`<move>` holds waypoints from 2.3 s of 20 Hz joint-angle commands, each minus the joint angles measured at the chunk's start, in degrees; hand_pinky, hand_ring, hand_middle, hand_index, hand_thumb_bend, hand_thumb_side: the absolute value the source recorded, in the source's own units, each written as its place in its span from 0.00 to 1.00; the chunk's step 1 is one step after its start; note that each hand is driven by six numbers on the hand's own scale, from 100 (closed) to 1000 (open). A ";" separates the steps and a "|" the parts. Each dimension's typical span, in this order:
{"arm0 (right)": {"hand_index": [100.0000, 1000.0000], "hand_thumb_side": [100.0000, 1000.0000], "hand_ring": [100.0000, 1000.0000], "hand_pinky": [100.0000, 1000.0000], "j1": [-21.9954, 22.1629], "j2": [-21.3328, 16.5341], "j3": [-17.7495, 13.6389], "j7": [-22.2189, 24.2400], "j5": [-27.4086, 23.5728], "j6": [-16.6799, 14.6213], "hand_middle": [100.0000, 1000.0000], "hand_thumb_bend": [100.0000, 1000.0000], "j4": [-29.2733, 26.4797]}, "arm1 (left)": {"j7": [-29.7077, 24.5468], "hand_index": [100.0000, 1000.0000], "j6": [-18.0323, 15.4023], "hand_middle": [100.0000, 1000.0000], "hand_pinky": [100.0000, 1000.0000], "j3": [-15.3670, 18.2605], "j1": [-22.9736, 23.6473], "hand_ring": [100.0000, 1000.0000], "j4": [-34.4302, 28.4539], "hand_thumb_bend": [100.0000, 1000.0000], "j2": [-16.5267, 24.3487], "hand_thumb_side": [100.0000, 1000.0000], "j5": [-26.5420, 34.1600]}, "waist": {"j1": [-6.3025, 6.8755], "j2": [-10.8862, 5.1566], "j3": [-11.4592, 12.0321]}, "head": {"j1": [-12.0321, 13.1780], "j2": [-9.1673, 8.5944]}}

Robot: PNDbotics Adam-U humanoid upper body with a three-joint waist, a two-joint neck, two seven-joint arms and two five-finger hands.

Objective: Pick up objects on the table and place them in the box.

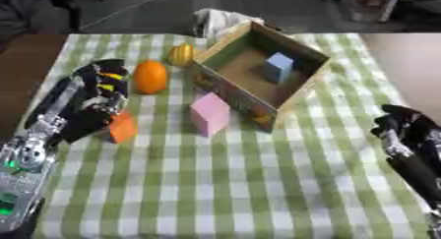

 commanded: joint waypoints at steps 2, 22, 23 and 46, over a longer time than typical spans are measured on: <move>0.77 0.45 0.58 0.64 -0.03 -1.47 -0.37 0.15 0.33 -0.22 0.57 0.00 -0.44 | -3.77 0.88 -1.57 0.74 0.69 -3.35 -4.65 0.72 4.56 0.13 7.53 0.06 -3.83 | 0.25 -0.81 0.02 | -0.63 0.26; 0.77 0.46 0.58 0.64 -0.36 -1.22 0.22 0.73 -0.12 -0.18 0.57 0.00 -0.52 | -16.08 0.89 -10.12 0.74 0.73 -10.31 -16.41 0.70 22.42 0.39 22.98 0.23 -19.59 | -0.47 -0.85 -1.62 | 0.00 0.26; 0.77 0.46 0.58 0.64 -0.35 -1.23 0.21 0.72 -0.11 -0.17 0.57 0.00 -0.52 | -16.64 0.89 -10.54 0.74 0.73 -10.48 -16.43 0.70 22.61 0.39 22.94 0.24 -19.48 | -0.48 -0.85 -1.62 | 0.00 0.26; 0.77 0.46 0.58 0.64 -0.41 -1.00 0.16 0.65 -0.11 -0.17 0.57 0.00 -0.43 | -15.43 0.88 -9.31 0.72 0.71 -12.74 -14.18 0.68 25.25 0.36 18.31 0.27 -23.80 | -0.49 -0.99 -1.90 | 0.03 0.26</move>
